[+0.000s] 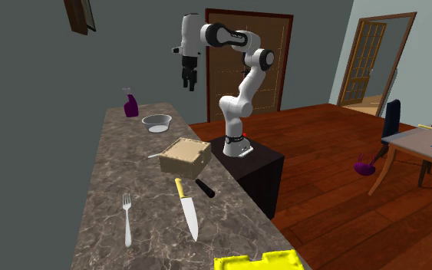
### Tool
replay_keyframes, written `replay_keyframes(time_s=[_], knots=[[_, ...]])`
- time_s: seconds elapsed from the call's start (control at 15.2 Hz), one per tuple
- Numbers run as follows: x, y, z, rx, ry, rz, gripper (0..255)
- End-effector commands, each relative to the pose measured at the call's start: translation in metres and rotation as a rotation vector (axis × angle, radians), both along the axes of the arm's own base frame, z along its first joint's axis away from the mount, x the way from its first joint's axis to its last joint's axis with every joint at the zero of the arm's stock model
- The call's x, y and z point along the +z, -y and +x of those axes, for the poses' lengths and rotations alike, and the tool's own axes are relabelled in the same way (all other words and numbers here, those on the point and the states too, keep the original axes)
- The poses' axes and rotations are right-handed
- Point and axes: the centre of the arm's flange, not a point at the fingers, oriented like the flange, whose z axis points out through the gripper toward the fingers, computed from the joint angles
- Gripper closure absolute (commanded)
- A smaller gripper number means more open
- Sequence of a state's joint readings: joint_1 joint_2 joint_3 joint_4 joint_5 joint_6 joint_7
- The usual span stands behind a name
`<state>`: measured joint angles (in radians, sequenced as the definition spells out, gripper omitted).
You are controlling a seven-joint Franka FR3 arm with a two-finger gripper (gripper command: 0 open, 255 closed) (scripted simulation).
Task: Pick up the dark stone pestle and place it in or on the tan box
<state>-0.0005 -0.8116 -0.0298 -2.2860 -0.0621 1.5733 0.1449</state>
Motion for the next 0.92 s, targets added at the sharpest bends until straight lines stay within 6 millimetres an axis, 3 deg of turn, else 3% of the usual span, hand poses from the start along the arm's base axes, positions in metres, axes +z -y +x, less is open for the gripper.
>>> replay_keyframes(time_s=[0.0, 0.46, 0.86], knots=[[0.000, 0.000, 0.000, 0.000, 0.000, 0.000, 0], [-0.055, -0.075, -0.007, -0.251, -0.015, 0.010, 0], [-0.101, -0.139, 0.001, -0.466, -0.029, 0.019, 0]])
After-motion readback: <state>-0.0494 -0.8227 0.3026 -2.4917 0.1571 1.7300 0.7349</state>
